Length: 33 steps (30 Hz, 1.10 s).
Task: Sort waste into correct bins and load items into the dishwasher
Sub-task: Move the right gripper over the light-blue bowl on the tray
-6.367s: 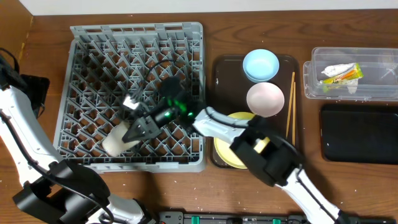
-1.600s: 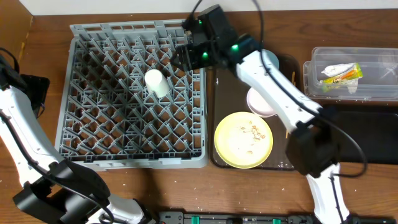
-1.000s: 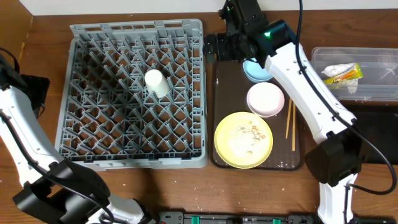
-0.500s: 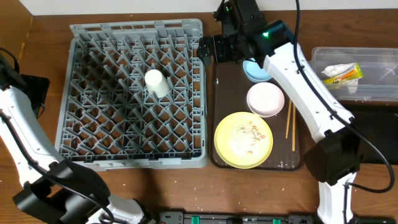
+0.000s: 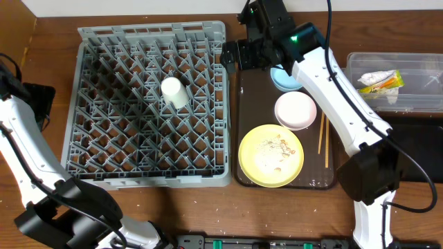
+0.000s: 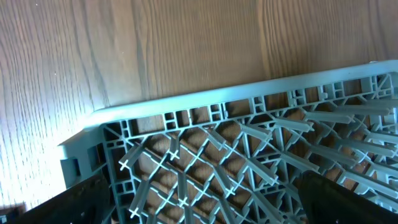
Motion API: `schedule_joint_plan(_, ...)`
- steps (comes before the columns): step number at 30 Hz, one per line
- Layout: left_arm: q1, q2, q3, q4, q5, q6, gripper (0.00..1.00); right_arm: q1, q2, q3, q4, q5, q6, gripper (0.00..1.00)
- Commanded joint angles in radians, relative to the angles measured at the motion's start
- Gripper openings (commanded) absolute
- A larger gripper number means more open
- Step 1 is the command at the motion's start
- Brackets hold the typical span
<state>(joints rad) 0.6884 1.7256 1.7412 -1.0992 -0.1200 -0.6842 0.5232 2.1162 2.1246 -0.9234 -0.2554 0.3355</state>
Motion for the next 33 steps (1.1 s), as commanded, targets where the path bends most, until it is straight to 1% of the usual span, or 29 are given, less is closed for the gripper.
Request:
schedule_joint_plan(1,0.003,-0.02,-0.003,-0.004,-0.02,-0.009,0.98,0.008,0.011,0.0,-0.009,0.055,-0.01,0.99)
schedule_joint_plan(13,0.003,-0.02,-0.003,-0.003,-0.02,-0.009,0.98,0.014,0.012,-0.006,-0.008,0.063,0.027,0.99)
schedule_joint_plan(33,0.003,-0.02,-0.003,-0.004,-0.02,-0.009,0.98,0.007,0.012,-0.006,-0.008,0.071,0.023,0.99)
